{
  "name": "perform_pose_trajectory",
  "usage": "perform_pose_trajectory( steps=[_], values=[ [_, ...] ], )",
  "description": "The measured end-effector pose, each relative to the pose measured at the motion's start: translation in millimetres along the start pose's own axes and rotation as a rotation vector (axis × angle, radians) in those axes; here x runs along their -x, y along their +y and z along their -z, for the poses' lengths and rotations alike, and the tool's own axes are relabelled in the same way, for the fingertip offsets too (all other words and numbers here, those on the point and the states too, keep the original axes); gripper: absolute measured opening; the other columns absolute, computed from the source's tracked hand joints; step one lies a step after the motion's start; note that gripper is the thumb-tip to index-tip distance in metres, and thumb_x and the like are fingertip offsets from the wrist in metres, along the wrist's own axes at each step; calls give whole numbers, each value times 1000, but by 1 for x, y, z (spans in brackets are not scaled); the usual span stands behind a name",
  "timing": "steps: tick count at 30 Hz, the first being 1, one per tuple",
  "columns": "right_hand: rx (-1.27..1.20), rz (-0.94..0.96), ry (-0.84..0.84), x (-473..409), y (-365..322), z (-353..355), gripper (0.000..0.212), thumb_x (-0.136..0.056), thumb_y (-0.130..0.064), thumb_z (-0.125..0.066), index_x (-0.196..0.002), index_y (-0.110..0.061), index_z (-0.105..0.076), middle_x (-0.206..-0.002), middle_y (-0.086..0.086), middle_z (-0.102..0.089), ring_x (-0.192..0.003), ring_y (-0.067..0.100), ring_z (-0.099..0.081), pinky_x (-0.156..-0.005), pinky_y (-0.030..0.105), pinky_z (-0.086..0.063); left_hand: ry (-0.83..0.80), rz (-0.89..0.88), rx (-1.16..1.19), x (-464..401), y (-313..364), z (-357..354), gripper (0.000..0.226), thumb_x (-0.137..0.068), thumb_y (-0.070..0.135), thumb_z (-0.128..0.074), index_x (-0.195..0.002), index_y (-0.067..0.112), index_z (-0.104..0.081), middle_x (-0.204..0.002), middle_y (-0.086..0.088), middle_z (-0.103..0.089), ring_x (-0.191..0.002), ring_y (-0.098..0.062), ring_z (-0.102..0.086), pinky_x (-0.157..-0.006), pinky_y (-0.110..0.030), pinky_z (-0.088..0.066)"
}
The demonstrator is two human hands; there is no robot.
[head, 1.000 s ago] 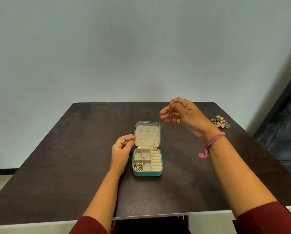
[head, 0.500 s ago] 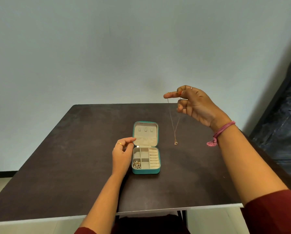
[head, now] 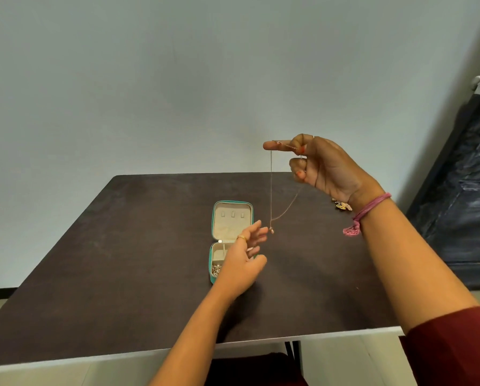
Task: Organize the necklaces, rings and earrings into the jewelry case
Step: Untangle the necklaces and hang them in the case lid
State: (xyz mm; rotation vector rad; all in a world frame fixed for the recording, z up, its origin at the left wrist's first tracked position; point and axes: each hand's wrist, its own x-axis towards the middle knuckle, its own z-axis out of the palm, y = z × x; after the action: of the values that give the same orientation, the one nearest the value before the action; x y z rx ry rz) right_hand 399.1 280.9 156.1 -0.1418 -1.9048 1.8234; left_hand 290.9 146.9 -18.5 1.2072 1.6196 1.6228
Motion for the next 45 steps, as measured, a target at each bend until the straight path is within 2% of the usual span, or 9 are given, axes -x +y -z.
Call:
perform_pose_trajectory(
  steps=[5,10,14,19,24,29,34,38,45],
  values=[
    [-9,-14,-38,3,-5,2,6,-77,-12,-43,-71,-14,-43,-132,10,-59,-45,9,-34,-43,18,-33,35,84,71,-2,4,-14,64,-85,-16,-43,-142,11,-32,-133,-2,-50,-119,-9,-52,-91,-8,-43],
    [-108,-25,-70,5,-6,0,9,-75,-12,-45,-68,-16,-50,-129,7,-61,-42,6,-35,-35,13,-30,99,149,137,-6,10,-24,66,-87,-12,-51,-145,9,-27,-144,-6,-42,-130,-15,-45,-108,-28,-38],
    [-169,-44,-112,5,-8,1,14,-74,-12,-46,-65,-19,-54,-126,6,-62,-42,5,-34,-32,11,-29,35,176,263,-5,13,-33,69,-87,-9,-56,-146,12,-26,-144,-3,-42,-128,-14,-46,-108,-34,-40],
    [-276,-80,-200,9,-8,6,10,-71,-16,-52,-64,-20,-58,-109,-1,-69,-41,3,-39,-29,9,-28,-3,260,833,-2,20,-36,53,-87,-13,-52,-135,9,-46,-127,-8,-62,-114,-21,-62,-88,-27,-54],
    [-346,-109,-285,11,-5,14,15,-63,-22,-72,-66,-20,-58,-123,6,-63,-42,4,-44,-27,9,-29,-33,256,1267,-3,31,-31,53,-79,-15,-45,-127,4,-53,-122,-17,-64,-110,-28,-64,-86,-31,-56],
    [-314,-140,-265,13,-5,18,17,-59,-23,-75,-67,-18,-61,-122,6,-63,-35,3,-42,-25,7,-25,-19,268,1147,-3,37,-31,37,-78,9,-67,-114,6,-65,-94,-10,-69,-88,-19,-68,-79,-28,-57],
    [-308,-180,-256,14,-3,23,16,-60,-22,-73,-69,-16,-60,-116,5,-66,-31,2,-42,-24,7,-24,55,278,937,-3,41,-35,15,-88,12,-61,-99,10,-71,-72,-1,-65,-71,-9,-62,-70,-22,-55],
    [-296,-204,-217,16,-1,25,15,-59,-16,-72,-68,-15,-60,-121,8,-62,-29,3,-41,-24,6,-22,44,284,916,-2,40,-34,12,-89,9,-59,-94,11,-70,-73,-1,-65,-73,-11,-62,-70,-23,-56],
    [-313,-179,-216,18,-3,28,19,-59,-23,-74,-68,-15,-59,-122,8,-64,-27,2,-39,-24,7,-21,3,296,1145,3,37,-30,7,-78,14,-60,-83,11,-63,-86,-11,-68,-83,-23,-68,-75,-33,-58]
  ],
)
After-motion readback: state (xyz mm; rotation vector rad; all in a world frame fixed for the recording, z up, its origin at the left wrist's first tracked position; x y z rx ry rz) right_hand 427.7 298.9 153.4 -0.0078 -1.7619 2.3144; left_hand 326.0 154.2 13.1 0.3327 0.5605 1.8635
